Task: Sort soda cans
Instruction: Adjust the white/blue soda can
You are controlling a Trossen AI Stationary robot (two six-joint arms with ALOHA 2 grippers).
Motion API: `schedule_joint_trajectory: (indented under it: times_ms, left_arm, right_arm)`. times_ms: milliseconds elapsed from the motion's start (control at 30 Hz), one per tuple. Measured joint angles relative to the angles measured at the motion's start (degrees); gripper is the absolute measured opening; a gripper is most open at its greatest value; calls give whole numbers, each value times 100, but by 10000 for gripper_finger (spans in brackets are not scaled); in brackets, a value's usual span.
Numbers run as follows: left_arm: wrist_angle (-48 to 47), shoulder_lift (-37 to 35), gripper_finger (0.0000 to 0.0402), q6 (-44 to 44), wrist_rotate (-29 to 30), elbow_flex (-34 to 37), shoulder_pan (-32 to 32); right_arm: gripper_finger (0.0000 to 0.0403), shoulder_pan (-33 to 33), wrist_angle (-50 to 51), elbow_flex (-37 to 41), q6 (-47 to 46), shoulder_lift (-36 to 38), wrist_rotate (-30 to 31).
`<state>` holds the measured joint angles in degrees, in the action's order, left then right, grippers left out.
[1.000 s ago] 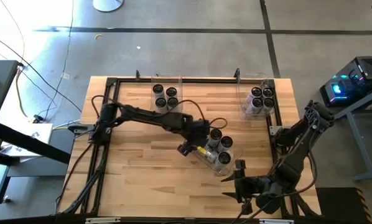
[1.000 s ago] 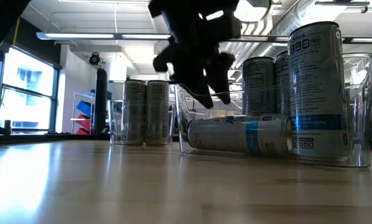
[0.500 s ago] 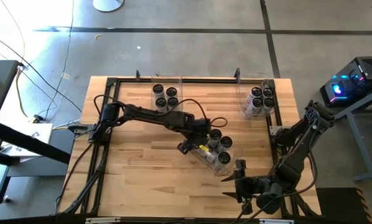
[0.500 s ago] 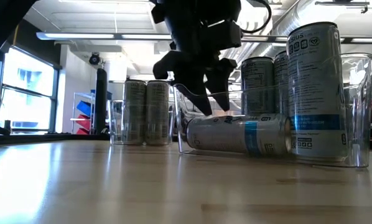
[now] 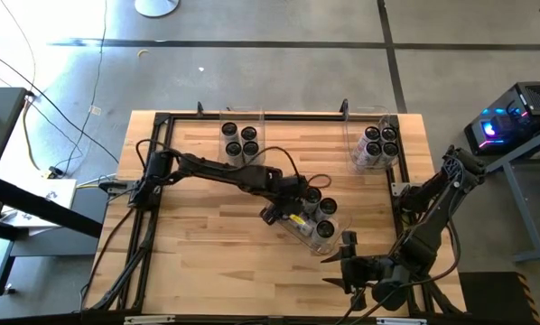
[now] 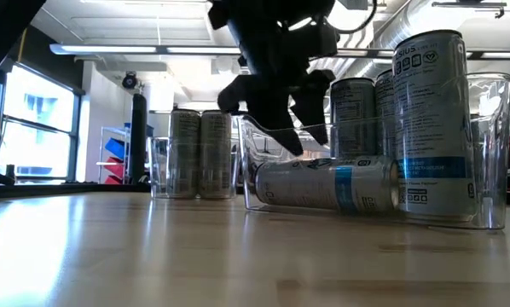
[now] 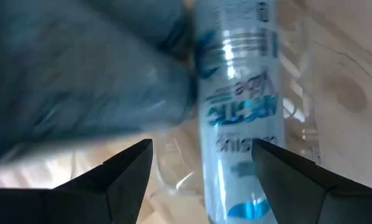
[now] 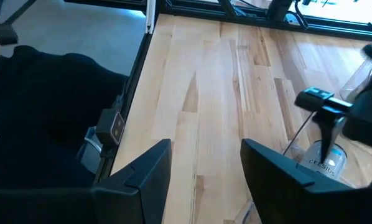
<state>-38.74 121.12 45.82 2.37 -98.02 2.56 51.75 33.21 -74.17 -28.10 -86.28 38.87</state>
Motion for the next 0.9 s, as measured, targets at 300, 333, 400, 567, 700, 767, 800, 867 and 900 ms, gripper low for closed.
schedule_joint_trajectory:
  times_ms: [300, 333, 400, 567, 700, 767, 800, 867, 900]
  left_arm:
    - [-305, 314, 268, 50, -468, -44, -56]
    - [-345, 360, 267, 37, -509, -44, -82]
    - [-401, 416, 267, 31, -549, -44, -134]
    - [-476, 478, 267, -84, -635, -41, -251]
    - [-461, 487, 267, -85, -861, -31, -347]
    - [-455, 490, 268, -88, -848, -28, -375]
    - [-451, 525, 268, -114, -850, -28, -391]
    - [-457, 533, 268, -162, -865, -28, -419]
    - [-457, 531, 268, -188, -866, -28, -428]
  right_arm:
    - [188, 0, 39, 0, -3, 0, 0]
    - [188, 0, 41, 0, 1, 0, -1]
    - [188, -3, 38, 0, 24, 0, 5]
    - [188, -37, 39, 0, 90, 0, 35]
    - [188, -39, 39, 0, 132, 0, 37]
    - [188, -41, 39, 0, 145, 0, 38]
    - [188, -50, 40, 0, 152, 0, 37]
    - [188, -68, 39, 0, 139, 0, 37]
    - [188, -74, 42, 0, 111, 0, 37]
